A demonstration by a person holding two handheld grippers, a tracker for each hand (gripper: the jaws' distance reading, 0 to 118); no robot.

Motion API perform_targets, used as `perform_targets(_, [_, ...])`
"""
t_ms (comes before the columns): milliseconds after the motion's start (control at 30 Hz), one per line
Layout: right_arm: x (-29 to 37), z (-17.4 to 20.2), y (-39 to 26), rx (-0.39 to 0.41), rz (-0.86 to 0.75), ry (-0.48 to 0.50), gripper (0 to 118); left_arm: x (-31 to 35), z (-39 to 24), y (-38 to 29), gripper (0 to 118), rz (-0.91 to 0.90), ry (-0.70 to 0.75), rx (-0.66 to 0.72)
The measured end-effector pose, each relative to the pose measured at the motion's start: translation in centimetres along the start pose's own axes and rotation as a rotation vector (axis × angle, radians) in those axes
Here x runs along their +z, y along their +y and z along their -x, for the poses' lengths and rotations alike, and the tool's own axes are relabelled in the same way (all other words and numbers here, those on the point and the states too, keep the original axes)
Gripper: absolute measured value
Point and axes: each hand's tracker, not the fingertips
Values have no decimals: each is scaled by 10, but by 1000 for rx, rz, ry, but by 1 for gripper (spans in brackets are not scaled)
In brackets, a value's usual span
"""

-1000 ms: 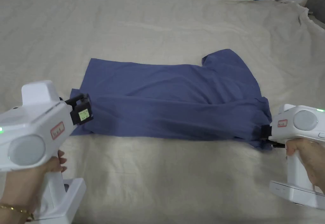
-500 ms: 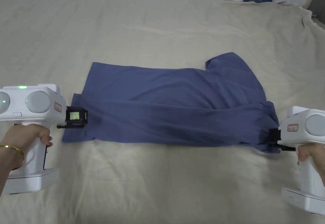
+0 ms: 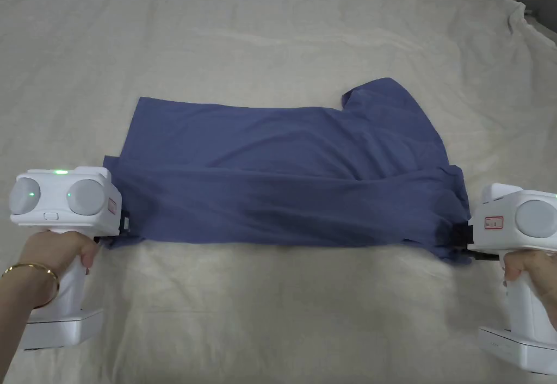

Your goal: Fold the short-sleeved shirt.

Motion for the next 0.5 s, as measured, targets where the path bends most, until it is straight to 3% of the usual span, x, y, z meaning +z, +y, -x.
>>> perform_targets(267, [16, -6, 3, 5, -15, 26, 4, 39, 23, 11, 0, -62, -24, 13])
perform_targets(367, [34, -11, 9, 49, -30, 31, 4, 59, 39, 12, 0, -76, -74, 54])
perform_targets(500, [58, -21, 11, 66, -33, 40, 4, 85, 48, 2, 0, -88, -54, 7])
